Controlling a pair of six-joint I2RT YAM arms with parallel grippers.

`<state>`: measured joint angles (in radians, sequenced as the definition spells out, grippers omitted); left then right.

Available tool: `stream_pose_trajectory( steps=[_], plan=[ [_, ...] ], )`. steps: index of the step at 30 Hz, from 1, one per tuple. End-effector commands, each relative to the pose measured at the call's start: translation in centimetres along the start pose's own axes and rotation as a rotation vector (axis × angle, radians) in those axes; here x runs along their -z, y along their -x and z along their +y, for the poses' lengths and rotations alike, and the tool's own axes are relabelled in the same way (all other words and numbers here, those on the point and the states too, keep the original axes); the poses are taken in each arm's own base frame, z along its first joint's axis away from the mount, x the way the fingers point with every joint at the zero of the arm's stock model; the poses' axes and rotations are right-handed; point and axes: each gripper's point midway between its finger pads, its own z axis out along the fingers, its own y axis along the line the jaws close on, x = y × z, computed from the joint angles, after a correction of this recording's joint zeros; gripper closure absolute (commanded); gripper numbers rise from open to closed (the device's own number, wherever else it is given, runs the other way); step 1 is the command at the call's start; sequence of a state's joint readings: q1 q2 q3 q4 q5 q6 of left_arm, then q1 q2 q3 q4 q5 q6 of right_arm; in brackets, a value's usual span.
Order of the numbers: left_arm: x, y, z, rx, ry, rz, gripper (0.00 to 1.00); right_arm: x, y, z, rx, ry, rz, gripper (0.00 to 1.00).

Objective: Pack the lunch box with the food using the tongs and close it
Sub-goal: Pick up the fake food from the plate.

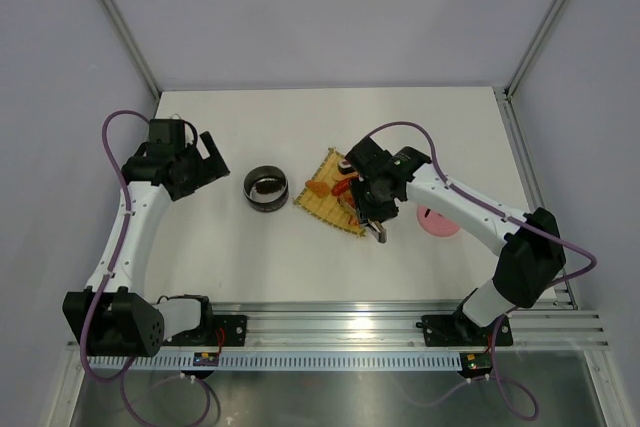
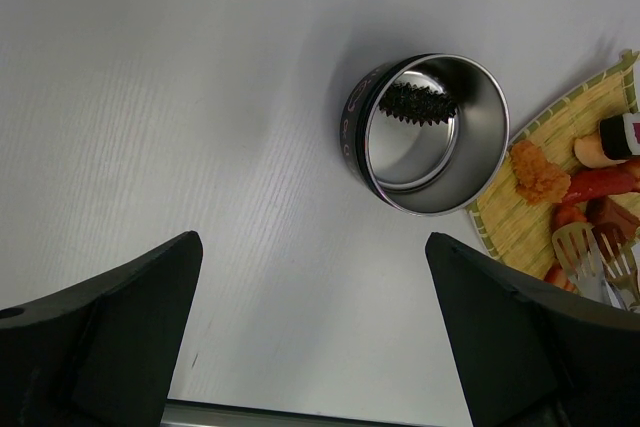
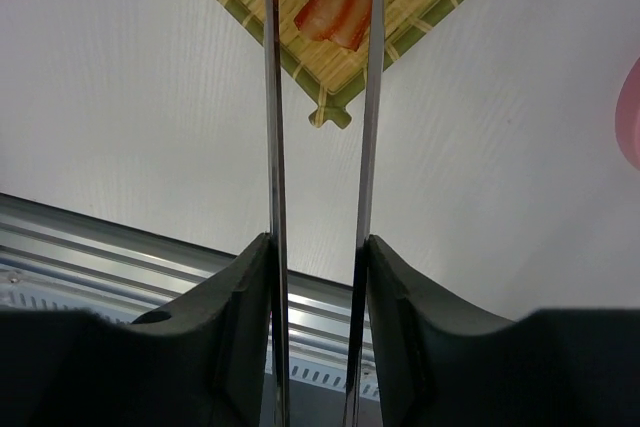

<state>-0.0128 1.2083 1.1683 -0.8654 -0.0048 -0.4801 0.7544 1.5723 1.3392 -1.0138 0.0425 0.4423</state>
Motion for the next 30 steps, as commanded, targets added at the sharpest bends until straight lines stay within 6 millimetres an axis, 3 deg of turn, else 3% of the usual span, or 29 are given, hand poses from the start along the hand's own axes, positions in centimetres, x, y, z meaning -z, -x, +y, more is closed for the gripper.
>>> stream_pose_trajectory(
  steps=[1, 7, 15, 23, 27, 30],
  plan=[
    [-0.3, 0.5, -0.5, 0.010, -0.028, -0.020, 0.01, 1.8, 1.6, 1.3, 0.027, 0.060, -0.056, 0.56],
    [-0.4, 0.4, -0.5, 0.010, -0.027, -0.016, 0.01, 2.2, 1.6, 1.5, 0.032, 0.069, -0.055, 0.61],
    [-0.3, 0.5, -0.4, 0.007, -0.028, -0.020, 0.01, 0.9, 1.1, 1.4, 0.041, 0.058, -0.023, 0.47],
    [-0.3, 0.5, -0.7, 0.010, -0.038, -0.017, 0.01, -0.1, 0.4, 1.7, 0.050, 0.070, 0.021, 0.47],
    [-0.4, 0.4, -0.6, 0.008, -0.038, -0.015, 0.01, 0.2, 0.4, 2.0, 0.055, 0.079, 0.022, 0.51],
    [-0.4, 0.4, -0.6, 0.008, -0.038, -0.015, 0.01, 0.8, 0.4, 2.2, 0.063, 0.083, 0.018, 0.47]
  ],
)
